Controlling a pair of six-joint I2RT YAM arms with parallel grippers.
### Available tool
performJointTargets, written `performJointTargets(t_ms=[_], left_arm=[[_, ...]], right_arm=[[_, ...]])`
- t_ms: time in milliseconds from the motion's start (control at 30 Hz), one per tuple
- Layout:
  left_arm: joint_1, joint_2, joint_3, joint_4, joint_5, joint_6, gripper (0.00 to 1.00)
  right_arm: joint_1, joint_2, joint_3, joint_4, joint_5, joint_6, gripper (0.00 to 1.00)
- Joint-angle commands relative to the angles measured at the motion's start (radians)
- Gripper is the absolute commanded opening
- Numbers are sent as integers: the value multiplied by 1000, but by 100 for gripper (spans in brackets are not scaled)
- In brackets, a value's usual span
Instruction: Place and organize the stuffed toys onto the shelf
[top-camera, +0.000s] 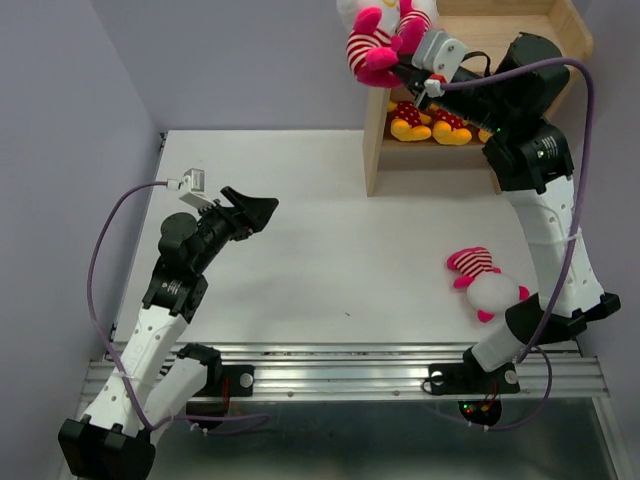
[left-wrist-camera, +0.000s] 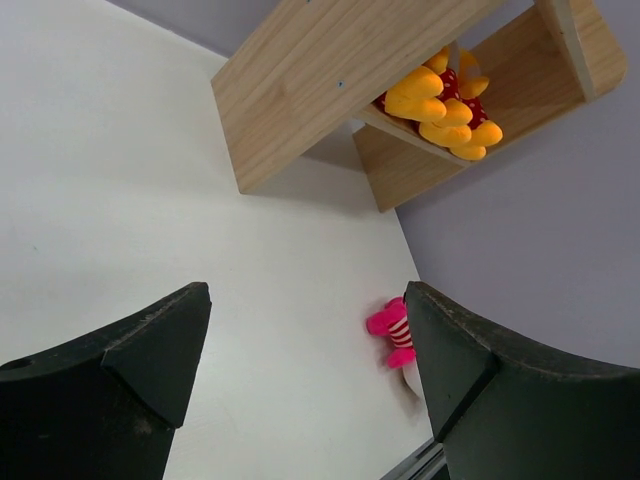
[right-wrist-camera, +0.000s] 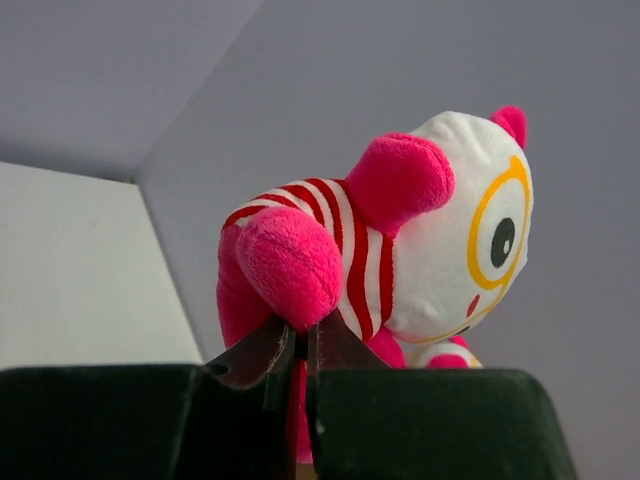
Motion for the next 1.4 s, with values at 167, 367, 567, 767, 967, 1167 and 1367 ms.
performJointTargets(t_ms=[167,367,567,767,967,1167,1367], left_arm=[[3,-18,-7,8,-17,48,90],[3,-26,-16,1,-23,50,90],[3,-17,-26,11,-17,50,90],[5,5,-29,30,-3,48,90],[3,17,-30,34,6,50,90],[5,3,-46,34,4,44,90],[3,-12,-79,54,9,22,90]], right_arm=[[-244,98,169,154,-9,40,1],[-411,146,212,239,-54,109,1],[-578,181,203,299,-185,149,1],[-678,198,110,294,-376,61,1],[-691,247,123,291,-485,53,1],[-691,307,159,287,-489,53,5],[-691,338,160,305,-488,63,9]])
